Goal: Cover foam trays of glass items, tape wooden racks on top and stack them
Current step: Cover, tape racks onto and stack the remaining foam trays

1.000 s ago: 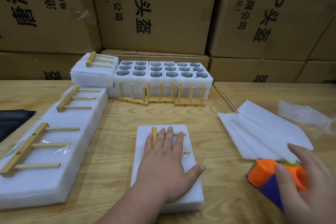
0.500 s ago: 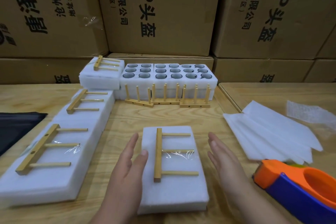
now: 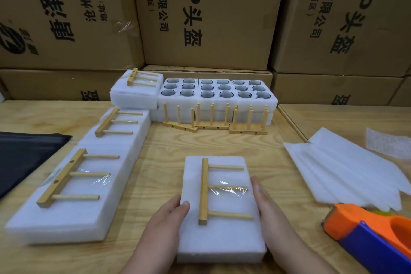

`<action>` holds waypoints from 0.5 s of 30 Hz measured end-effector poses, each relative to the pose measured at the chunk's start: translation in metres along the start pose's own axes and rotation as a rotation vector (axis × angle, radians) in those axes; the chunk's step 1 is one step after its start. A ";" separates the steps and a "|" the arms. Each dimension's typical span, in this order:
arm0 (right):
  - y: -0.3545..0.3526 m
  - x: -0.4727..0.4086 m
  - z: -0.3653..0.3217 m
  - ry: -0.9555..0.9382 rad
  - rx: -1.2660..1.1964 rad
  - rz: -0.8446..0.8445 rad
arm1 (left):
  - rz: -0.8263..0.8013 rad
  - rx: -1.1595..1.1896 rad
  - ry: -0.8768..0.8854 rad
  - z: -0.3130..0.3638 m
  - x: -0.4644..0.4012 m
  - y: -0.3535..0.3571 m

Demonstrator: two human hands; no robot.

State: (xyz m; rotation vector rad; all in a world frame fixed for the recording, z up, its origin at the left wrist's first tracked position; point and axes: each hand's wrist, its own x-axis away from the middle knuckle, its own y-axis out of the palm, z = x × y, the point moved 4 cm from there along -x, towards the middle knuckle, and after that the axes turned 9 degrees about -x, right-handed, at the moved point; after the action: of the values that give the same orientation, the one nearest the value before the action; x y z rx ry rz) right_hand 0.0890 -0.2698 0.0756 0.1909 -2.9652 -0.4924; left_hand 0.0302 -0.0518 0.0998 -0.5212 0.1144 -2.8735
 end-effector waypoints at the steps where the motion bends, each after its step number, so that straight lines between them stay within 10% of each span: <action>1: -0.001 0.000 0.002 -0.007 0.008 0.009 | 0.009 -0.003 -0.020 -0.001 -0.001 -0.002; 15: 0.026 0.003 -0.017 0.128 -0.405 -0.146 | -0.297 0.105 0.138 0.031 0.019 -0.006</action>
State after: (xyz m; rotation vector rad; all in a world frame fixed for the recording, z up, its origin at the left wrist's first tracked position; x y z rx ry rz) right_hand 0.0857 -0.2514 0.1002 0.3785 -2.6678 -1.0393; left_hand 0.0227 -0.0517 0.1359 -0.3450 -0.1004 -3.1817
